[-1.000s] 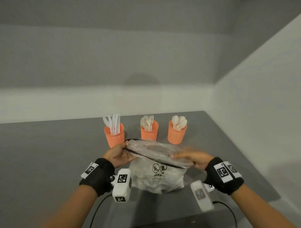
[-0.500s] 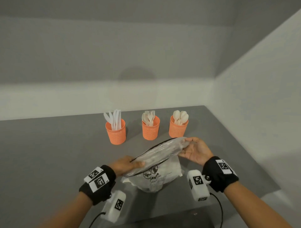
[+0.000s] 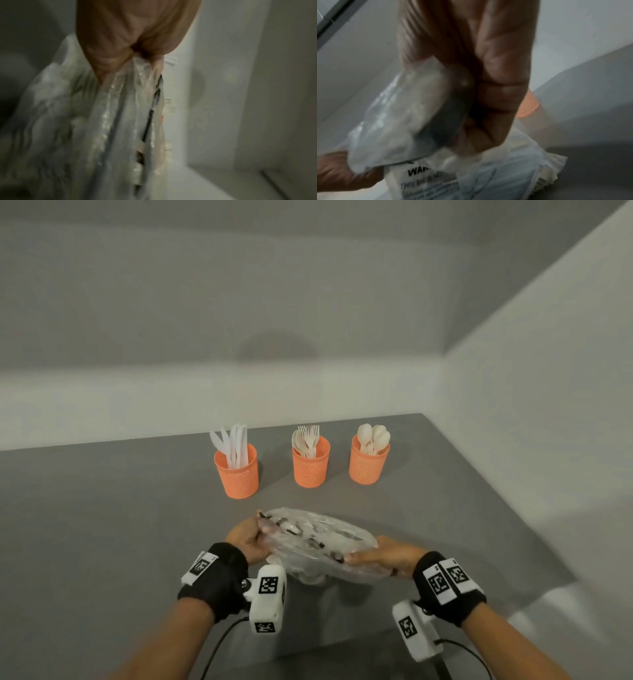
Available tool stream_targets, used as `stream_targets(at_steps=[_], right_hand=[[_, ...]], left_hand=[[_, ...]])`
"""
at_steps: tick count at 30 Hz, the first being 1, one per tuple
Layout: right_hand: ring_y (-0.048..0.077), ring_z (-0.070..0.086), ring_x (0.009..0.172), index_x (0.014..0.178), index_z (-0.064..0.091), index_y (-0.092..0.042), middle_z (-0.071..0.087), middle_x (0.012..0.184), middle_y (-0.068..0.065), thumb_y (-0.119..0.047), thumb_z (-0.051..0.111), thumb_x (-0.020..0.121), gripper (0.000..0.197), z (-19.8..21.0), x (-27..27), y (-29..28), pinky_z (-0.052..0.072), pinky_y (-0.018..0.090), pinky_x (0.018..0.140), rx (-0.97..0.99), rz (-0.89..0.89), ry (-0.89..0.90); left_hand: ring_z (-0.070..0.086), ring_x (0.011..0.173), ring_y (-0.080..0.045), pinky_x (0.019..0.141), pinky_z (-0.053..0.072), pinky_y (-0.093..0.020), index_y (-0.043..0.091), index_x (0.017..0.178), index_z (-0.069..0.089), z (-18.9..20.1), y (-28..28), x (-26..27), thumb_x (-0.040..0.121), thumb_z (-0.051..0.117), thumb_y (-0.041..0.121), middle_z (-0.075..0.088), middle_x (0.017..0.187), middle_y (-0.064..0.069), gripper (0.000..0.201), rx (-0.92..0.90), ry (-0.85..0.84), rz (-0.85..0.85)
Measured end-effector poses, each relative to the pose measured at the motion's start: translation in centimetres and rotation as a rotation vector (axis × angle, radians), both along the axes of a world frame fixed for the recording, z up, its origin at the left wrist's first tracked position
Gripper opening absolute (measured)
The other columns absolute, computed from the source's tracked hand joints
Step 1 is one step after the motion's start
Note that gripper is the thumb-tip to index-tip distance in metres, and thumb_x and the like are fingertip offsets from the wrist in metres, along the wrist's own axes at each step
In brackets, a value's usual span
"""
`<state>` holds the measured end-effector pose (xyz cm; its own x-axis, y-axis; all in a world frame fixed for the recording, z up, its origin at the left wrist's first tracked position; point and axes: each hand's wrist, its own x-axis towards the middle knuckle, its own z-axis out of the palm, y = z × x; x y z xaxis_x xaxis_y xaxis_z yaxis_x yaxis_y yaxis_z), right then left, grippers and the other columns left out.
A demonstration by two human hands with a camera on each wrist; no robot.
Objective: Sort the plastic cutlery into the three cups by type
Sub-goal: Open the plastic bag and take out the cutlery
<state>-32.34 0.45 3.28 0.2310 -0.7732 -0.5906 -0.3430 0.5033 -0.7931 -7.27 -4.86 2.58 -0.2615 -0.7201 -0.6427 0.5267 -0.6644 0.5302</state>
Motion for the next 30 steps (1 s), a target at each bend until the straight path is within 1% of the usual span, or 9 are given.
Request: stream_targets(at_steps=[3,6,10,12,15,18,21,25,30], right_hand=[[0.012,0.066,0.067,0.111,0.062,-0.002,0.07,0.079,0.003,-0.022,0.061,0.088,0.031,0.4,-0.3,-0.2,0.054,0.024,0.062,-0.025,-0.098,-0.022],[0.019,0.071,0.073,0.114,0.057,-0.004,0.072,0.087,0.009,-0.02,0.053,0.092,0.027,1.0,-1.8,-1.1,0.06,0.031,0.059,0.021,-0.384,-0.418],[0.034,0.071,0.081,0.096,0.069,0.004,0.071,0.095,0.024,-0.02,0.09,0.036,0.068,0.9,-1.7,-1.8,0.059,0.047,0.068,0.096,-0.555,-0.793],[0.031,0.072,0.074,0.085,0.071,0.004,0.072,0.084,0.02,-0.024,0.09,0.037,0.059,0.7,-0.6,-1.8,0.06,0.042,0.064,0.115,-0.544,-0.842],[0.028,0.072,0.079,0.084,0.076,-0.001,0.074,0.089,0.018,-0.053,0.051,0.084,0.057,0.1,0.8,-1.6,0.06,0.037,0.066,0.145,-0.537,-0.715],[0.027,0.069,0.096,0.104,0.071,-0.01,0.071,0.106,0.015,-0.066,0.033,0.085,0.071,-0.7,1.2,-1.4,0.055,0.037,0.084,0.157,-0.444,-0.555],[0.026,0.058,0.116,0.122,0.058,-0.015,0.061,0.127,0.012,-0.076,0.042,0.076,0.078,-0.9,1.1,-1.7,0.042,0.044,0.104,-0.004,-0.371,-0.262],[0.018,0.054,0.11,0.12,0.051,-0.012,0.057,0.119,0.001,-0.073,0.059,0.066,0.082,-0.3,1.5,-1.0,0.043,0.032,0.094,-0.454,-0.243,0.324],[0.012,0.044,0.062,0.066,0.047,-0.014,0.048,0.066,0.001,-0.041,0.053,0.091,0.037,-1.2,2.3,-1.4,0.032,0.023,0.058,-0.616,-0.087,0.563]], left_hand=[[0.067,0.088,-0.03,0.08,0.055,-0.04,-0.003,0.111,0.058,-0.3,0.2,0.6,0.095,0.044,0.037,0.067,0.101,-0.021,0.045,-0.101,-0.21,-0.125],[0.059,0.104,-0.024,0.084,0.05,-0.033,0.014,0.119,0.05,-0.1,0.9,1.9,0.056,0.066,0.069,0.061,0.115,-0.009,0.085,-0.387,-0.626,-0.383],[0.062,0.091,-0.028,0.081,0.05,-0.037,0.011,0.098,0.057,-0.7,2.2,1.8,0.07,0.071,0.049,0.065,0.098,-0.012,0.049,-0.701,-0.956,-0.576],[0.057,0.07,-0.024,0.073,0.045,-0.035,0.011,0.078,0.061,-1.0,2.2,1.9,0.082,0.063,0.045,0.062,0.078,-0.012,0.034,-0.696,-1.022,-0.584],[0.053,0.059,-0.019,0.065,0.045,-0.029,0.015,0.071,0.06,-0.6,2.0,2.0,0.08,0.057,0.054,0.059,0.071,-0.012,0.041,-0.362,-0.693,-0.347],[0.058,0.04,-0.015,0.043,0.049,-0.02,0.005,0.078,0.059,0.0,1.9,1.4,0.097,0.04,0.039,0.063,0.048,-0.005,0.042,-0.097,-0.412,-0.076],[0.058,0.071,-0.026,0.065,0.041,-0.027,0.008,0.089,0.051,0.7,2.4,0.1,0.098,0.036,0.039,0.058,0.064,-0.001,0.035,-0.351,-0.833,-0.077],[0.05,0.1,-0.019,0.091,0.041,-0.031,0.013,0.115,0.046,0.4,3.3,0.2,0.084,0.057,0.048,0.046,0.113,-0.004,0.047,-0.734,-1.288,-0.346],[0.058,0.087,-0.03,0.071,0.039,-0.03,0.009,0.091,0.056,-1.4,2.3,0.4,0.093,0.051,0.028,0.057,0.091,-0.009,0.02,-0.812,-1.477,-0.28]])
